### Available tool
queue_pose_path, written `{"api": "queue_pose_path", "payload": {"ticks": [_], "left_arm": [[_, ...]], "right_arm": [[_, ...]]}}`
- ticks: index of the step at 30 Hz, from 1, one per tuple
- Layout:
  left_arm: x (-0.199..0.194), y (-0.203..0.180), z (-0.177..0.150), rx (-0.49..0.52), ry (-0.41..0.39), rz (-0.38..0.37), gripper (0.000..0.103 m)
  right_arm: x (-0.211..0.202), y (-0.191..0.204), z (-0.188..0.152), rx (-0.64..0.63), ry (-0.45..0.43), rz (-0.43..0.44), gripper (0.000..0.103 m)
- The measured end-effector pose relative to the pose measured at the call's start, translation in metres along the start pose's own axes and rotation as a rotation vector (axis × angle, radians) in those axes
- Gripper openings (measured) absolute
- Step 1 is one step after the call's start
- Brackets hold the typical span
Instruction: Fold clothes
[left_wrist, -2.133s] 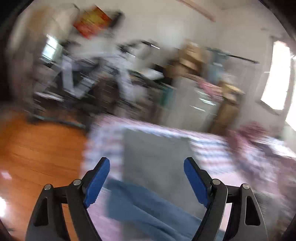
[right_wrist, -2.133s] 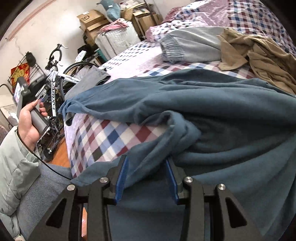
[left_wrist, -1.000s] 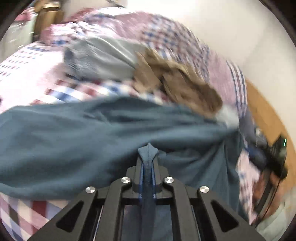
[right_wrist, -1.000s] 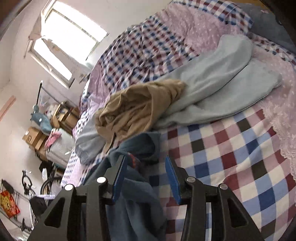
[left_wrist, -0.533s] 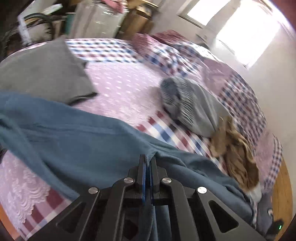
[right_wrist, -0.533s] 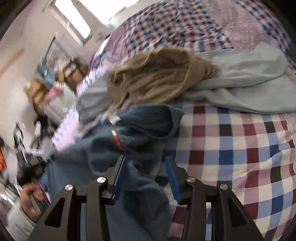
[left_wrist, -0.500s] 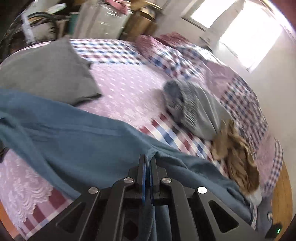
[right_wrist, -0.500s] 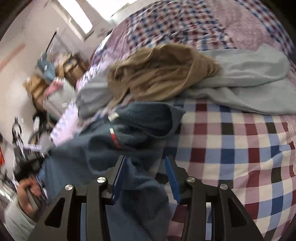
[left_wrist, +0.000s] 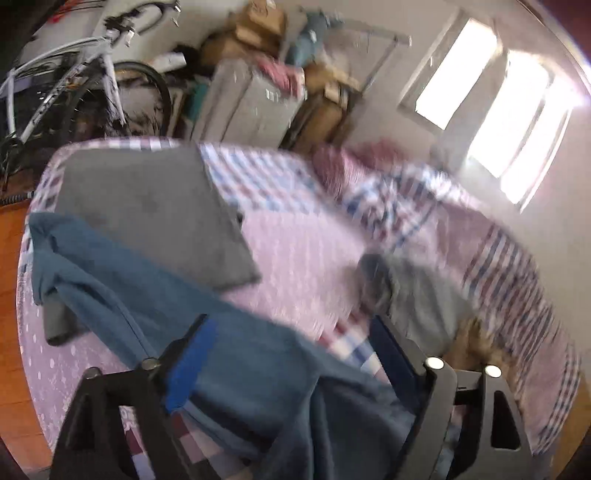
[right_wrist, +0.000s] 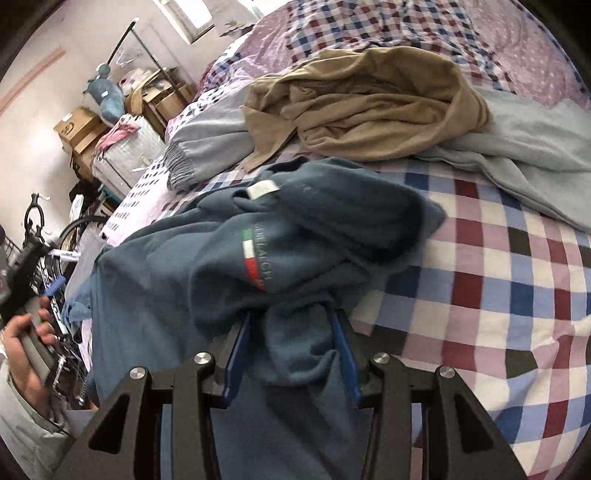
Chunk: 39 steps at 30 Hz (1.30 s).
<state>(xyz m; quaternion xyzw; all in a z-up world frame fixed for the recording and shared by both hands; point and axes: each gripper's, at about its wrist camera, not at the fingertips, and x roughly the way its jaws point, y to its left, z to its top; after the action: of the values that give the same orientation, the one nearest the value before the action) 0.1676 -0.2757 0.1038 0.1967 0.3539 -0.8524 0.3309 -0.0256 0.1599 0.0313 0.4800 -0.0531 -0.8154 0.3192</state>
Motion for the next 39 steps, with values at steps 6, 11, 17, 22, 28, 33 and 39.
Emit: {"api": "queue_pose_path", "payload": {"ticks": [6, 11, 17, 22, 28, 33, 39], "left_arm": [[0.003, -0.043, -0.032, 0.122, 0.160, -0.352, 0.088], [0.019, -0.110, -0.086, 0.288, 0.434, -0.697, 0.088], [0.028, -0.154, -0.139, 0.493, 0.580, -0.775, 0.088], [0.042, -0.169, -0.170, 0.611, 0.648, -0.718, 0.075], [0.052, -0.172, -0.189, 0.665, 0.667, -0.647, 0.028], [0.054, -0.170, -0.178, 0.611, 0.616, -0.648, 0.012], [0.072, -0.154, -0.143, 0.466, 0.526, -0.572, 0.010]], "right_arm": [[0.005, 0.031, -0.003, -0.095, -0.033, 0.002, 0.020], [0.010, 0.068, -0.008, -0.211, -0.061, 0.031, 0.016], [0.019, 0.088, -0.020, -0.285, -0.052, 0.091, 0.022], [0.014, 0.081, -0.019, -0.296, -0.028, 0.138, 0.040], [0.000, 0.058, -0.014, -0.291, -0.026, 0.130, 0.056], [-0.015, 0.029, -0.006, -0.211, -0.066, 0.092, 0.058], [-0.033, -0.007, 0.004, -0.115, -0.114, 0.045, 0.060]]}}
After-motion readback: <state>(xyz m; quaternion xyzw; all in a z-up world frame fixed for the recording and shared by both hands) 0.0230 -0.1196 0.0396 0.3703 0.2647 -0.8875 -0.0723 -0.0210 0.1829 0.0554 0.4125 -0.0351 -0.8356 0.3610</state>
